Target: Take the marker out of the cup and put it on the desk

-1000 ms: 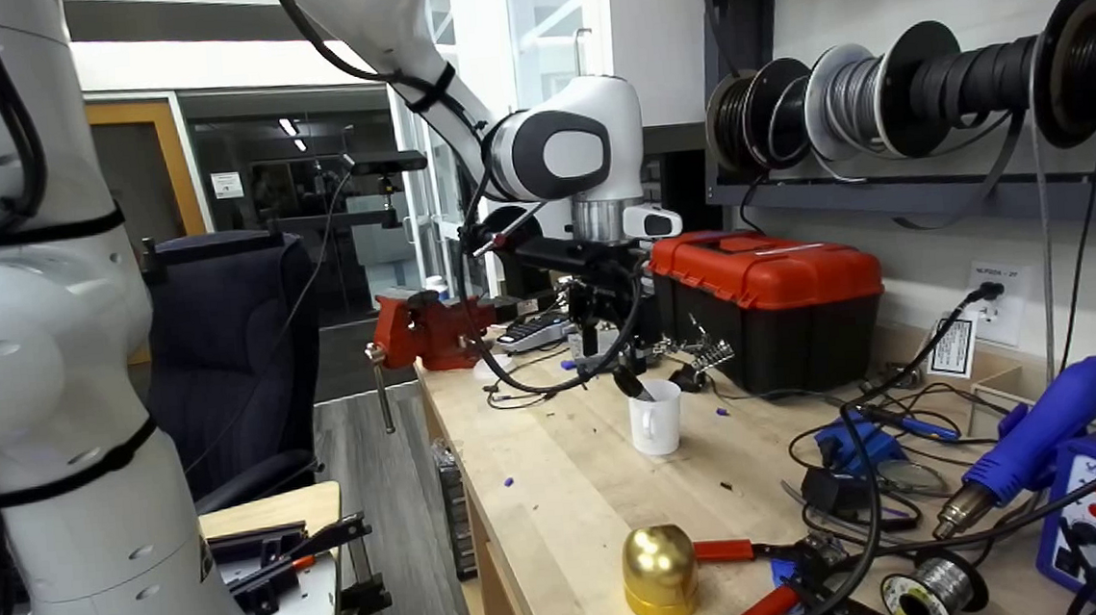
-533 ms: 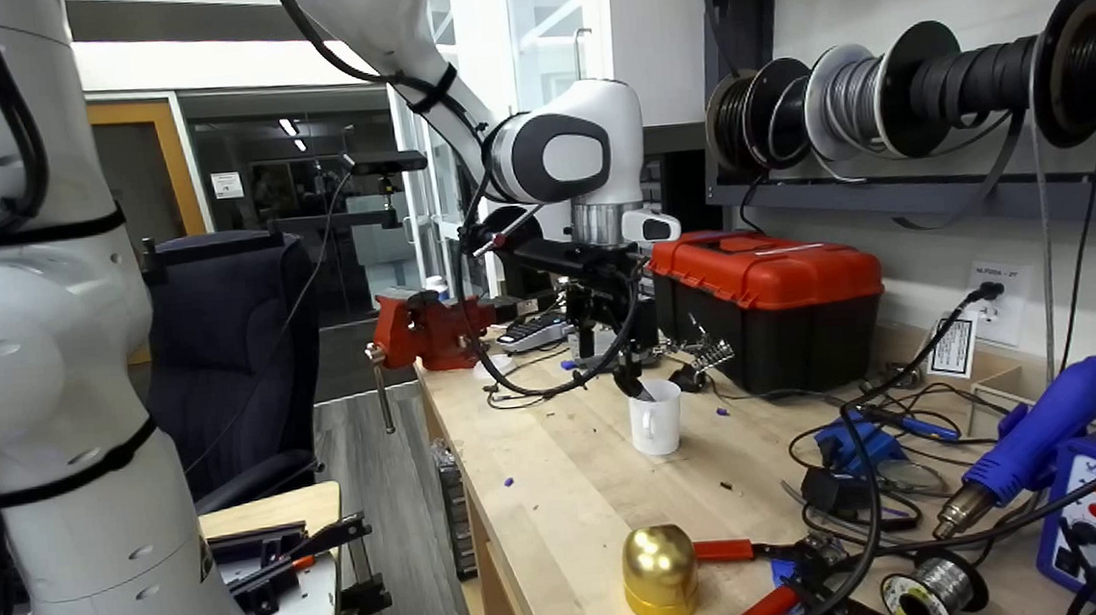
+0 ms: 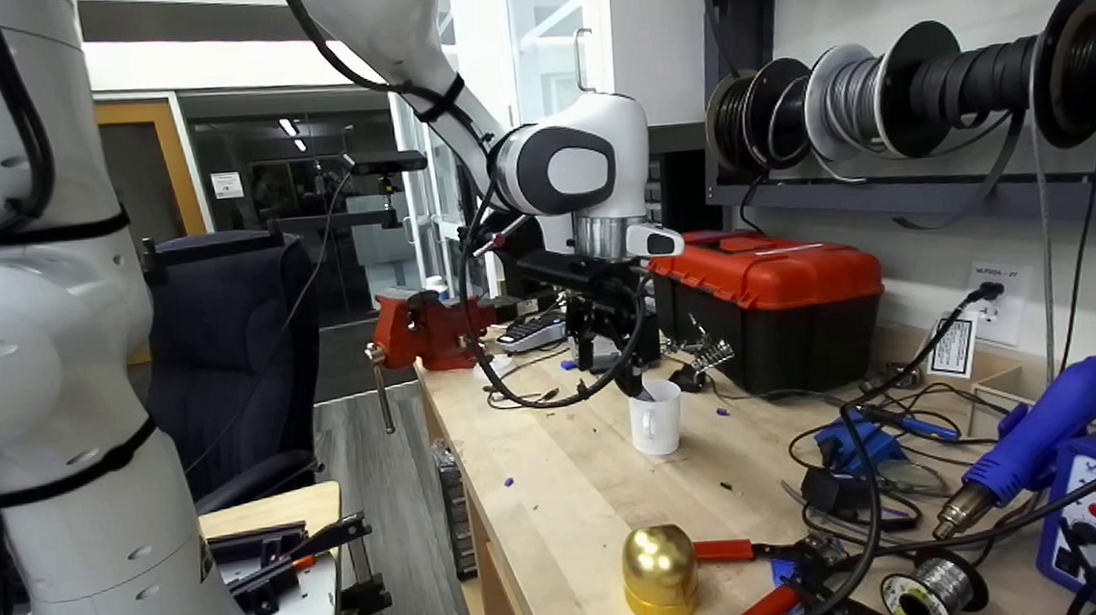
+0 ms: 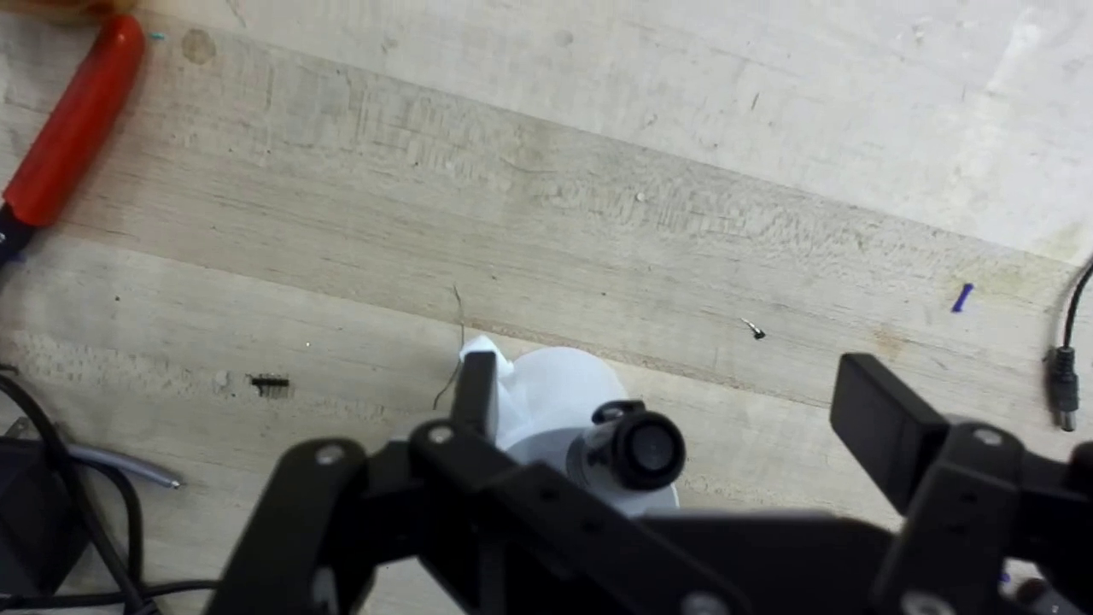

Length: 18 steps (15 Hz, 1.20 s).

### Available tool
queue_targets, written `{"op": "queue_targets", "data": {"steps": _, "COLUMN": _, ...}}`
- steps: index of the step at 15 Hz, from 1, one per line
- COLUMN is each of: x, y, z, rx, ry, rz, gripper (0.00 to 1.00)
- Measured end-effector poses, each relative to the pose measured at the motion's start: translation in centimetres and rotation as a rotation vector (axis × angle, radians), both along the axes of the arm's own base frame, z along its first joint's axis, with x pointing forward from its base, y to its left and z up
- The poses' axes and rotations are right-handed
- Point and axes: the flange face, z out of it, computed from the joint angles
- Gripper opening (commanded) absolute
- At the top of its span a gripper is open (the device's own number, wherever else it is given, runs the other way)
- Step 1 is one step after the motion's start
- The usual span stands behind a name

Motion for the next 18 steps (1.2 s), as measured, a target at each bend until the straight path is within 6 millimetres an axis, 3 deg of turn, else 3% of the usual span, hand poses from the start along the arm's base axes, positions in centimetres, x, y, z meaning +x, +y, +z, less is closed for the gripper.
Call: {"op": "queue_targets", "data": {"steps": 18, "x": 0.68, "y": -0.18, "z": -1.19, "rx": 0.002, "ry": 0.011, "rz": 0.028, "gripper": 1.0}}
